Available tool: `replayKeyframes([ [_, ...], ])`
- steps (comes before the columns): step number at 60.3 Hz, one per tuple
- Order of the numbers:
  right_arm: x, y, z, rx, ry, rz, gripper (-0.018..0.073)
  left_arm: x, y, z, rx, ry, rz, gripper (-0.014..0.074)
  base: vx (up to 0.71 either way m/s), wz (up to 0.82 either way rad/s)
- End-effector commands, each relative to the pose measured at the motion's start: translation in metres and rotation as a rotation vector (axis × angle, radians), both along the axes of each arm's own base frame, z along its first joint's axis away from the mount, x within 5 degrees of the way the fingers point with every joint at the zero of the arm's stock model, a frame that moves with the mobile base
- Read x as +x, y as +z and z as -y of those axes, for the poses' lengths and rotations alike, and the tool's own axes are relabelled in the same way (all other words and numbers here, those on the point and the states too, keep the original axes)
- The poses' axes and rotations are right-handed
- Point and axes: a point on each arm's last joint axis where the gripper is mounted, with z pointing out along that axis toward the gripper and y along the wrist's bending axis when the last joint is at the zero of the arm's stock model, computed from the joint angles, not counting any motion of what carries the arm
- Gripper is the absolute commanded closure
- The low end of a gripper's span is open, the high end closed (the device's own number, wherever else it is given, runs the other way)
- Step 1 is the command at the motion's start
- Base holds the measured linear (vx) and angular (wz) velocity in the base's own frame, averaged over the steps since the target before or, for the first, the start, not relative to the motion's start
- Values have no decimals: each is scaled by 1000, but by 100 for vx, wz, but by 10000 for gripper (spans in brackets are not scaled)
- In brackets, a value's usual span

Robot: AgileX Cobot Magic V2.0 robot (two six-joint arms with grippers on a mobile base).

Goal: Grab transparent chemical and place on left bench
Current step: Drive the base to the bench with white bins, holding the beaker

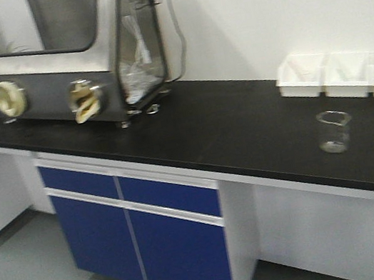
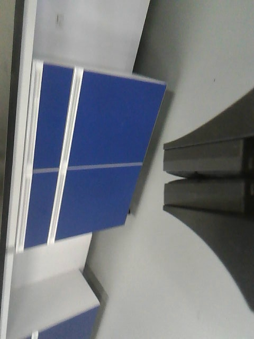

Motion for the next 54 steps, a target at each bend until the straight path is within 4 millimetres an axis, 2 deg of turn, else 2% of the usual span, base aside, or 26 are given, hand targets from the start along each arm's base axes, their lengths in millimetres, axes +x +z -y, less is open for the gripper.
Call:
replayKeyframes([
  [1, 1, 15, 3, 12, -35, 83, 562, -1, 3, 0, -14, -1, 81, 600, 19, 57],
  [31, 1, 15, 3, 12, -35, 83, 562, -1, 3, 0, -14, -1, 81, 600, 24, 44],
  [43, 1, 15, 3, 12, -35, 83, 562, -1, 3, 0, -14, -1, 81, 600, 31, -5],
  [54, 1, 15, 3, 12, -35, 83, 562, -1, 3, 0, -14, -1, 81, 600, 33, -38],
])
